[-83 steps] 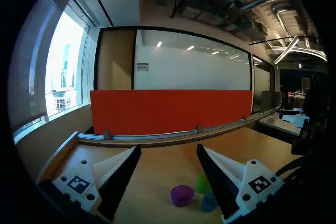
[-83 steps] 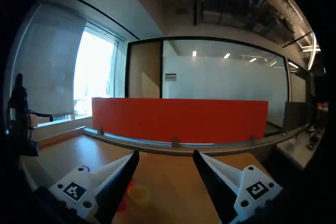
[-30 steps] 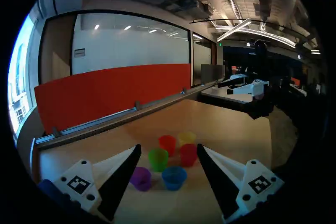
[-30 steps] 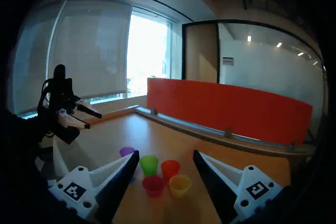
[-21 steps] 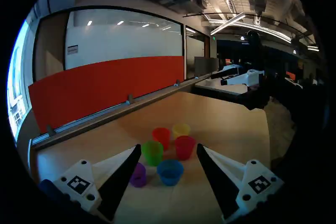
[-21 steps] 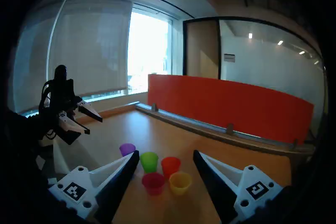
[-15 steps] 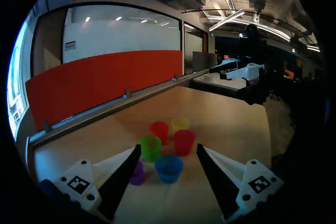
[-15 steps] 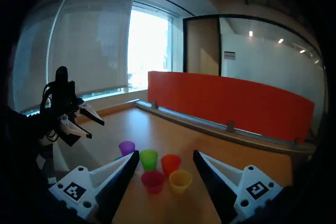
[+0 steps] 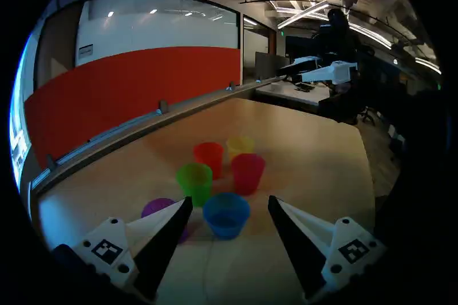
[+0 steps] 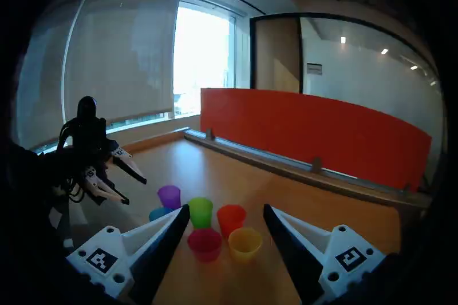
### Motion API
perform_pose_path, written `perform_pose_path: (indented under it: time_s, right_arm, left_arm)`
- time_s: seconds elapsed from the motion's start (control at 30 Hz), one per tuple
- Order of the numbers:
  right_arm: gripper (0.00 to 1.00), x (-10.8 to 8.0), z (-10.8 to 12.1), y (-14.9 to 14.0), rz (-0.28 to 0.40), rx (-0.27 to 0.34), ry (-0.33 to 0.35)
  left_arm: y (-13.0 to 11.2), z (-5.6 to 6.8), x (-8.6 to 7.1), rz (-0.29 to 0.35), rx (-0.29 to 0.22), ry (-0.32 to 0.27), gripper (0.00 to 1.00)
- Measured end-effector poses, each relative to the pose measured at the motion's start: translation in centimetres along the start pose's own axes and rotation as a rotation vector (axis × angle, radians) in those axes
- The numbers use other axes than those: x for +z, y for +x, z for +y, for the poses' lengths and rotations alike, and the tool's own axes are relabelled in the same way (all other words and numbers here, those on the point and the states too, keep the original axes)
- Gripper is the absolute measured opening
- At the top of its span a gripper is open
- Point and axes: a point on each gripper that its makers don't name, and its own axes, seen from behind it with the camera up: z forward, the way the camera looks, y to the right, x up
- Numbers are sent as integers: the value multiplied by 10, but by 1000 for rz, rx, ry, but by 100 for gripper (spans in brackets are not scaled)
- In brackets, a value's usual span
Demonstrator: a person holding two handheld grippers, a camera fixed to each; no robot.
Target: Pour water
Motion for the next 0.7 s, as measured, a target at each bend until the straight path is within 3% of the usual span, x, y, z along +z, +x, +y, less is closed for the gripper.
perform_pose_path:
  time_s: [0.37, 0.7]
  right_arm:
    - [99, 16, 9, -5, -14, 0, -1]
    - [99, 25, 22, -11, -24, 13, -9]
  left_arm:
    - [-27, 0, 25, -51, -3, -25, 98]
    - [-50, 2, 45, -104, 33, -31, 98]
